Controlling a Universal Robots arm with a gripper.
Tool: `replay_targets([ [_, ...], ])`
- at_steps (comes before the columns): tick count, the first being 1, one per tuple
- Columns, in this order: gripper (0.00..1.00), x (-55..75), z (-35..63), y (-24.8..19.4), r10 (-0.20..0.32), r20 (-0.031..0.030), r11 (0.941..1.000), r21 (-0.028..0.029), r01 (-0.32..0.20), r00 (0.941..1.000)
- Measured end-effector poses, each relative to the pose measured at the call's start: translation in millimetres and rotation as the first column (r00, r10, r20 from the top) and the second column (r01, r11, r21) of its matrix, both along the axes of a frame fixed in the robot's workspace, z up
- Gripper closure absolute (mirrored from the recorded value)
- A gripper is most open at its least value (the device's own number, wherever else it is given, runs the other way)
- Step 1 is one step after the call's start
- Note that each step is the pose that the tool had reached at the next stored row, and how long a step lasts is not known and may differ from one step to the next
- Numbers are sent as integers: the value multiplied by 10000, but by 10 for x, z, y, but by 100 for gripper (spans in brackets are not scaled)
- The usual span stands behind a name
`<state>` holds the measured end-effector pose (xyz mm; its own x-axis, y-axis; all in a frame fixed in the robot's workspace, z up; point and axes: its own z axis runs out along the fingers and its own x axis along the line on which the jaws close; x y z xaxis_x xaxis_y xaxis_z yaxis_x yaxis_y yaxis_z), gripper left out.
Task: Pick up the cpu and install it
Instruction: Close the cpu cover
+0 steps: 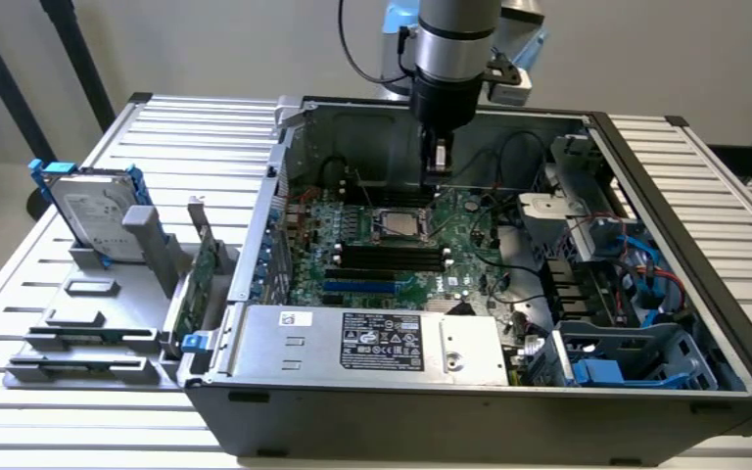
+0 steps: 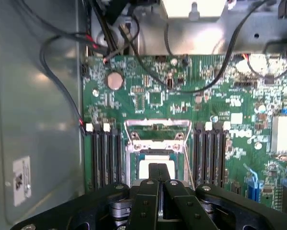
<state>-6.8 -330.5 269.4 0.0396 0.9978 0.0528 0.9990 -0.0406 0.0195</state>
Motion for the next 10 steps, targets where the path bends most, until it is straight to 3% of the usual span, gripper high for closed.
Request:
replay_targets([
  [10,89,455,55,0,33,-24,9999,100,-32,10000],
])
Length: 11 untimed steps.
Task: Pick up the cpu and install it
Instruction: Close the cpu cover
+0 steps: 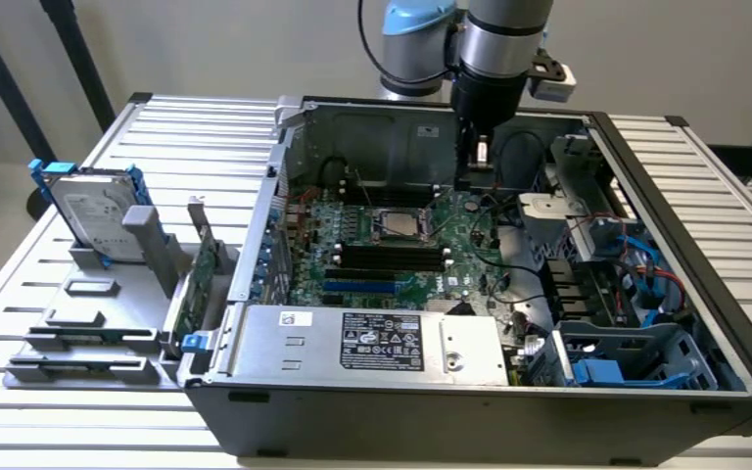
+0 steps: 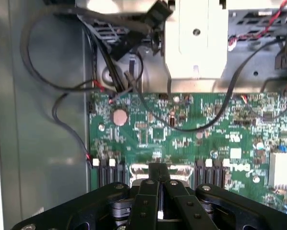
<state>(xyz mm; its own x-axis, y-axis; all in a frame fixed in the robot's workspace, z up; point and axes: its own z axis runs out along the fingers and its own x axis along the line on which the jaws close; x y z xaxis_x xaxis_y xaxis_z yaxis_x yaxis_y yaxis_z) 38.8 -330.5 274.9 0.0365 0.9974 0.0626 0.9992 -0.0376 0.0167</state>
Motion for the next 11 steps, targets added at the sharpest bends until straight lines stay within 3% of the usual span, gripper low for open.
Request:
replay_targets([
  [4,89,109,-22,0,21,-1,10000,8,-21,10000],
  [11,89,113,-149,-5,105,-2,9999,7,-105,9999],
])
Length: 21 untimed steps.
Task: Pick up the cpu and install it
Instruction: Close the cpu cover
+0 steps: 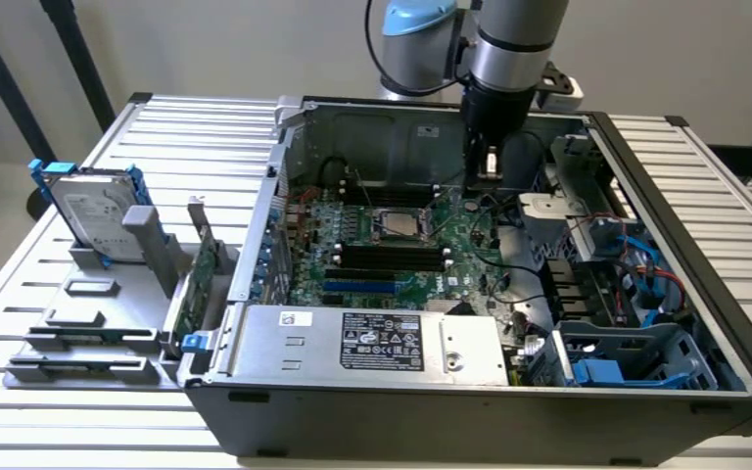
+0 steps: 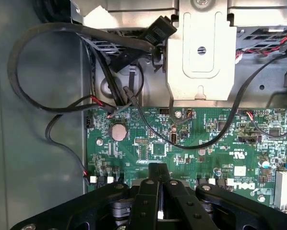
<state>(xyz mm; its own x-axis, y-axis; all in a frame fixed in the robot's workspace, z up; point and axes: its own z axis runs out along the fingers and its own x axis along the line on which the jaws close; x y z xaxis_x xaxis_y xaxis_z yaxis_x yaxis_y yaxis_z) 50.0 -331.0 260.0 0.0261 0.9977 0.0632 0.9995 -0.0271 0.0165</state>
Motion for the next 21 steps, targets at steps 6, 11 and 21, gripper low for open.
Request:
replay_targets([
  [6,89,-46,-53,-1,95,-164,10000,0,-95,9998],
  [11,89,-101,-54,-1,144,-520,9999,7,-144,9985],
  [21,89,-286,-54,-1,181,-960,9998,15,-180,9952],
])
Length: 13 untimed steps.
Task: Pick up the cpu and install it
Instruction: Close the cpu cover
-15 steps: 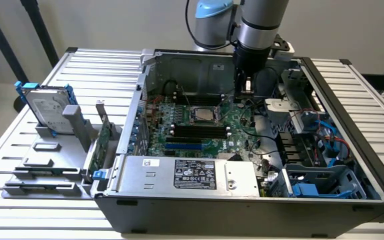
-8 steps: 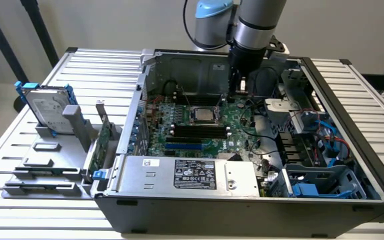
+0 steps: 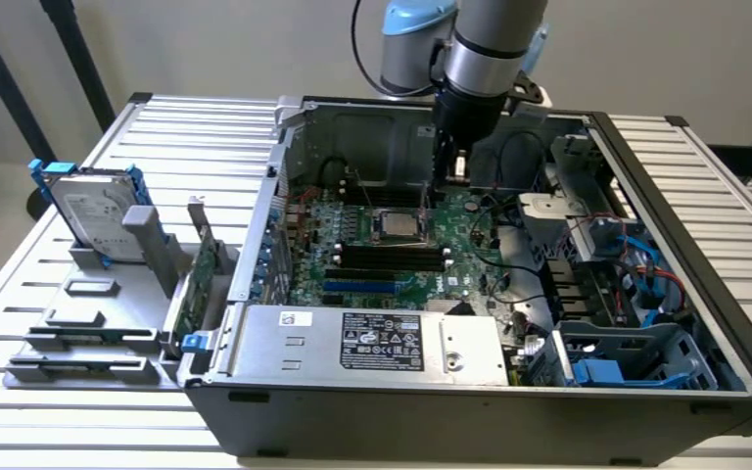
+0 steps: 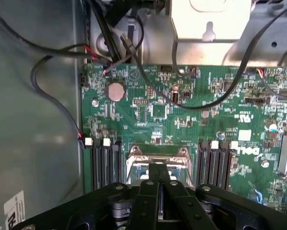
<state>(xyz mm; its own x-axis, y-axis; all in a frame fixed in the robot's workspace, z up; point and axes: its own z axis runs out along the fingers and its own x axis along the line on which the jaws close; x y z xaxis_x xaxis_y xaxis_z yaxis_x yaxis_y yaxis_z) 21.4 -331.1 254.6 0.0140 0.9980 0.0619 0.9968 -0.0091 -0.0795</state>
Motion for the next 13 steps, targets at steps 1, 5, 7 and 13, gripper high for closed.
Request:
replay_targets([
  [1,89,-21,0,0,3,-41,10000,0,-3,10000],
  [5,89,-109,-7,-1,18,-213,10000,-1,-18,9998],
  [7,89,-156,-16,-3,27,-275,10000,-1,-27,9996],
  [13,89,-311,-63,-19,68,-372,10000,0,-68,9993],
])
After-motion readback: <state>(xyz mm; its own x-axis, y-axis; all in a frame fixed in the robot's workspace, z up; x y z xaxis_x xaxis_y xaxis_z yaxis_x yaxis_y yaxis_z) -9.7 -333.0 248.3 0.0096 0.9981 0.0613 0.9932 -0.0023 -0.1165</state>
